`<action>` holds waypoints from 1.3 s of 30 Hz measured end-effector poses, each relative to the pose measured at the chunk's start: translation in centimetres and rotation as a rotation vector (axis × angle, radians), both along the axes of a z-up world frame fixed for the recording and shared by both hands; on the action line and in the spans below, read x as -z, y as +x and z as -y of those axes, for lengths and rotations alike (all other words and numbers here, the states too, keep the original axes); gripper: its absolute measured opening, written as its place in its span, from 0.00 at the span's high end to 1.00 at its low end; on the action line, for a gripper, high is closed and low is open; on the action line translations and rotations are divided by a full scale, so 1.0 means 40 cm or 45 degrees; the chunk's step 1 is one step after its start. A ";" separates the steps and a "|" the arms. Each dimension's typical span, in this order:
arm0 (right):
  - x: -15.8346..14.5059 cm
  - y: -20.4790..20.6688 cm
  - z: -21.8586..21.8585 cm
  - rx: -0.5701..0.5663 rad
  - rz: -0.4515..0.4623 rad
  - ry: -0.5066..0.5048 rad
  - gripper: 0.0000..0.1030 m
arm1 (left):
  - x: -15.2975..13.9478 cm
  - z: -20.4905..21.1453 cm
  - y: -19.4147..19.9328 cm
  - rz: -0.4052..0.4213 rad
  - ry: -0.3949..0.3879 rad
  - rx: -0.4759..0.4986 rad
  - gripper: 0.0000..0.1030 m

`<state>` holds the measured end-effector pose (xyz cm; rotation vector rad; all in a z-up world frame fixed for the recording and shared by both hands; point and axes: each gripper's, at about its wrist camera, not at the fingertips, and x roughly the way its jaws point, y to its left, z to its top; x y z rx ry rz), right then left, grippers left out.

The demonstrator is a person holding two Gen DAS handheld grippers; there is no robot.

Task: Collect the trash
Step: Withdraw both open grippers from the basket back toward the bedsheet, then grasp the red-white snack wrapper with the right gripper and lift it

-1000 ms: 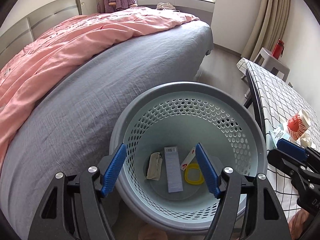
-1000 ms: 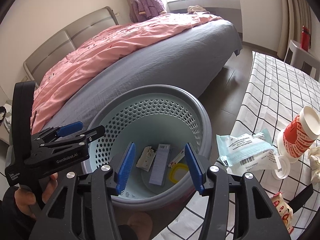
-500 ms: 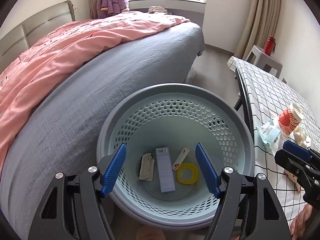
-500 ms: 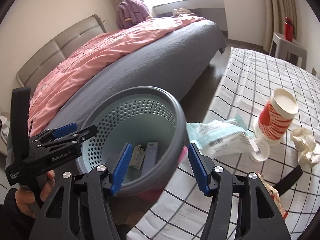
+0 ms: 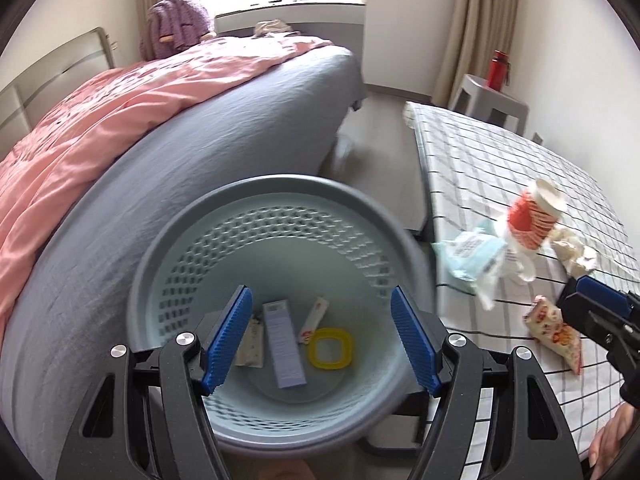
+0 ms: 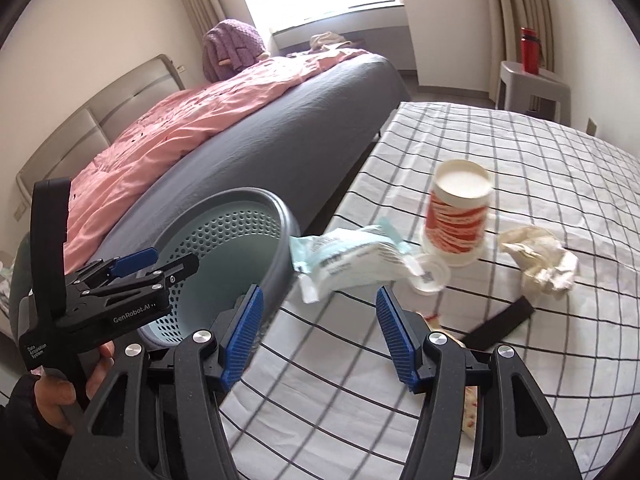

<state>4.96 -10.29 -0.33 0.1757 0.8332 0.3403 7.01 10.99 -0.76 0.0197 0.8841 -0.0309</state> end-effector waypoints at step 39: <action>0.166 -0.040 0.129 0.100 -0.154 -0.242 0.44 | 0.013 0.170 -0.010 -0.015 -0.012 0.158 0.33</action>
